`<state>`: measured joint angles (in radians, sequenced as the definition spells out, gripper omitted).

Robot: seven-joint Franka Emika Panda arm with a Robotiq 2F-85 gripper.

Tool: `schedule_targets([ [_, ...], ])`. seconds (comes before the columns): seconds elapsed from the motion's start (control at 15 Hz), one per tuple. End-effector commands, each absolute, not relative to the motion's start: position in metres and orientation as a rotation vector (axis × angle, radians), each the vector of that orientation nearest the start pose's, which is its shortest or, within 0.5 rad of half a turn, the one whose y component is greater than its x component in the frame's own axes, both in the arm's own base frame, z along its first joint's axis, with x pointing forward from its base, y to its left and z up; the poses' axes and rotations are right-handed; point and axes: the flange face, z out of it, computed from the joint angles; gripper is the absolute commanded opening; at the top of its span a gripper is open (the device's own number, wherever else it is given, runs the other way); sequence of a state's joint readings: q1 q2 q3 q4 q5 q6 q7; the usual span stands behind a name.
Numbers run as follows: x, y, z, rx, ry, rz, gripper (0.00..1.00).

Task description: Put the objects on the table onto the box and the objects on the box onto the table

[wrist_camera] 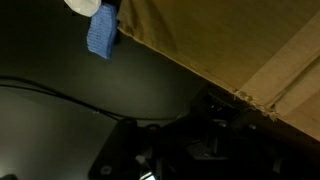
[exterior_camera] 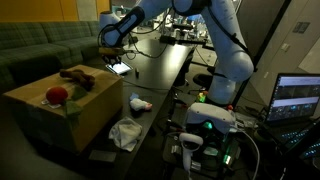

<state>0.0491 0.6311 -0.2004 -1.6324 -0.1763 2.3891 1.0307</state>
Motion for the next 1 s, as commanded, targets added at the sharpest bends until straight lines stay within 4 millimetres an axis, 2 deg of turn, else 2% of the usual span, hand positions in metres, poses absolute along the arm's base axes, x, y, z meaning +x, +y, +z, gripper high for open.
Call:
schedule_targets([
  [0.0, 0.676, -0.110, 0.271, -2.919, 1.524, -0.391, 0.29],
  [0.07, 0.668, -0.118, 0.265, -2.939, 1.493, -0.377, 0.32],
  [0.27, 0.638, -0.134, 0.243, -2.999, 1.387, -0.341, 0.55],
  [0.67, 0.554, -0.146, 0.213, -3.124, 0.944, -0.382, 0.99],
  [0.93, 0.510, -0.132, 0.193, -3.152, 0.622, -0.424, 1.00],
])
